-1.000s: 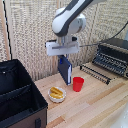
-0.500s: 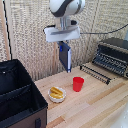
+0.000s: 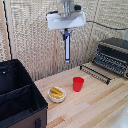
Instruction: Please shift your gripper toward the book. Carefully hold the book with your gripper. Gently transport the book using your gripper to the caddy's front section. Safely let the book go into the caddy's front area.
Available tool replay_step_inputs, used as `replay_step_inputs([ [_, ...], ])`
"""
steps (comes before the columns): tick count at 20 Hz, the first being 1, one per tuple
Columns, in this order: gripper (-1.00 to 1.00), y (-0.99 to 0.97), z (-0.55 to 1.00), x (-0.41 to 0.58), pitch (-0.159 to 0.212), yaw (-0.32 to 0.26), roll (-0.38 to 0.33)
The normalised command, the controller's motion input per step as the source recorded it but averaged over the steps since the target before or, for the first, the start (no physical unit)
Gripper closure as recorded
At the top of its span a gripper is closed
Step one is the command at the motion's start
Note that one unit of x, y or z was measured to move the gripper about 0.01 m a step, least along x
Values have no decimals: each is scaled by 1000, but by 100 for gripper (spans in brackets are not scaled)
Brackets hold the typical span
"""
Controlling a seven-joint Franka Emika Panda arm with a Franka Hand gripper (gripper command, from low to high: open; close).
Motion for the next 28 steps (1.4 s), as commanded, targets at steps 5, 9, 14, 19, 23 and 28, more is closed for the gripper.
replay_step_inputs([
  [5, 100, 369, 347, -3, -24, -282, 0],
  [9, 100, 447, 196, -6, 0, -254, 0],
  [14, 100, 440, 198, -93, 0, -216, 15],
  [19, 100, 481, 207, -222, 0, -169, 15],
  [23, 100, 572, 187, -344, 0, -127, 0],
  [28, 100, 759, 121, -346, 0, -70, 0],
])
